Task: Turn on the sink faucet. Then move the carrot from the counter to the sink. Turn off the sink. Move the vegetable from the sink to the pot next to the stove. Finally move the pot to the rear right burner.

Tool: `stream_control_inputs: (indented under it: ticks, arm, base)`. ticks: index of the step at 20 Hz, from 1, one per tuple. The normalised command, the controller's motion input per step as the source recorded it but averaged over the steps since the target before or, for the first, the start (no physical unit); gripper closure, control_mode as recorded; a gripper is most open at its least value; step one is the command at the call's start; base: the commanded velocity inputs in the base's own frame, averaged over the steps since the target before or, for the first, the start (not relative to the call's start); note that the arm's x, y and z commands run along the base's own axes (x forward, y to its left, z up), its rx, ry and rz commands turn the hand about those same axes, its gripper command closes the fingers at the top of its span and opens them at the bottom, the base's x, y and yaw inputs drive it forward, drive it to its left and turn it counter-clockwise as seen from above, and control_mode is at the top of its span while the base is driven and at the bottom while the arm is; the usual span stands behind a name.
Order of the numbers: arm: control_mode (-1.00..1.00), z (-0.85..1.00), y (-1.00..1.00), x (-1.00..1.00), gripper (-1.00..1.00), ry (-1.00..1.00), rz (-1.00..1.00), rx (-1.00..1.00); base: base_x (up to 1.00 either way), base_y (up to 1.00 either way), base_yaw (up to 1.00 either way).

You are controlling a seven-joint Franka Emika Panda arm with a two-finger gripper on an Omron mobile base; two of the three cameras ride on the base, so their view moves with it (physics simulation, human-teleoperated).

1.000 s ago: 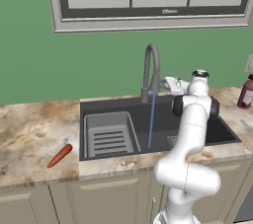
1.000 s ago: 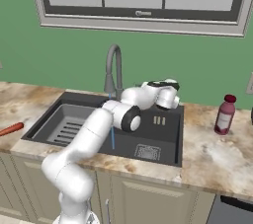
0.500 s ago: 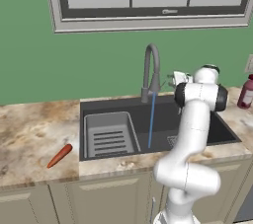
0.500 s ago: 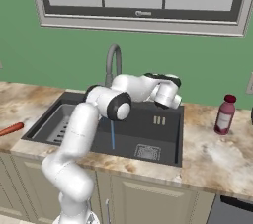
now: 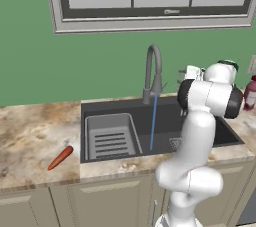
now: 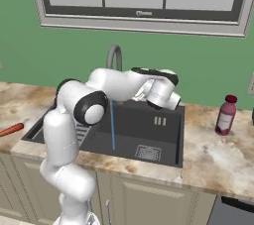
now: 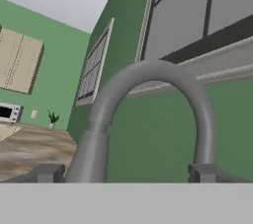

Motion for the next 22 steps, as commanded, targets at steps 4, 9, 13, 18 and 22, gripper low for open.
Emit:
stream_control_inputs:
  ticks: [4,9,13,18,22]
  arm:
    - [-1.0,0.77,0.0,-0.91,-1.0,-0.03,-0.09,-0.07]
    - [-1.0,0.49,0.13,-0.95,-1.0,0.01,-0.08,-0.1]
    - [-1.0,0.36,0.46,-0.98,-1.0,0.1,-0.08,-0.14]
    - [-1.0,0.37,0.72,-0.97,-1.0,0.21,-0.12,-0.12]
    - [-1.0,0.33,0.88,-0.86,-1.0,0.24,-0.15,-0.14]
  base:
    - [0.0,0.0,0.0]
    - [0.0,0.0,0.0]
    - [0.0,0.0,0.0]
    - [0.0,0.0,0.0]
    - [0.0,0.0,0.0]
